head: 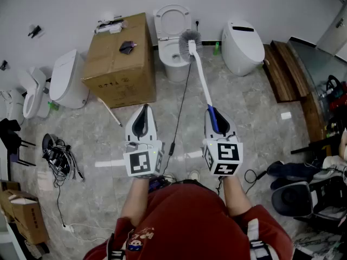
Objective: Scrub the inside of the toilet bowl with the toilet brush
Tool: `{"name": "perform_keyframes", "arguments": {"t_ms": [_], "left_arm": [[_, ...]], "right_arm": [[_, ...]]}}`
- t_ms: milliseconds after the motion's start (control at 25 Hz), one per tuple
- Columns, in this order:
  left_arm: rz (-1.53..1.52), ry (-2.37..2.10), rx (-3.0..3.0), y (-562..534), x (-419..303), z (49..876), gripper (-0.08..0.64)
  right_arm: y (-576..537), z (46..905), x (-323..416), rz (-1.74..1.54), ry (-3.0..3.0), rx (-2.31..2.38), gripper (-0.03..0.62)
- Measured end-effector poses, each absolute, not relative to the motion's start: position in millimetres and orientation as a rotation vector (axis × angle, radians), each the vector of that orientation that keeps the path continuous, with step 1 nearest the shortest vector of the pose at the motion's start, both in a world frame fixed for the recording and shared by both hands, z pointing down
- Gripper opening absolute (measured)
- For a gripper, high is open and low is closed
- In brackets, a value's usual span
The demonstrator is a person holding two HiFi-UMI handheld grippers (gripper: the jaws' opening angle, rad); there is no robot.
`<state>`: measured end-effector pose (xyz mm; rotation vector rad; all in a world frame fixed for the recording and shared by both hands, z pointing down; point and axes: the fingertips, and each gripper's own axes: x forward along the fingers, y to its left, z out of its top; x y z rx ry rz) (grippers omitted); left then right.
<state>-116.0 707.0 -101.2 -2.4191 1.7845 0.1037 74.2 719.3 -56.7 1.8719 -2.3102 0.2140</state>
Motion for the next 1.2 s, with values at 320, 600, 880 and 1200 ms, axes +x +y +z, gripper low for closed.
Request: {"name": "perform_keyframes", "arguments": {"t_ms": [320, 600, 880, 1200], "left_arm": [[0.107, 1.784, -2.427, 699, -102, -98, 0.012], [0.096, 1.779, -2.430, 692, -88, -97, 0.012], [0.090, 1.791, -2.429, 686, -63, -91, 0.012], [0.083, 1.802, -2.418, 693, -30, -86, 0.012]], "right_arm": [[712, -52, 81, 0.228, -2.321, 1.857, 0.062], [703, -46, 94, 0.281, -2.325, 1.848, 0.061], [697, -36, 118, 0.321, -2.336, 1.836, 0.061], [700, -30, 148, 0.332, -2.360, 1.812, 0.061]]}}
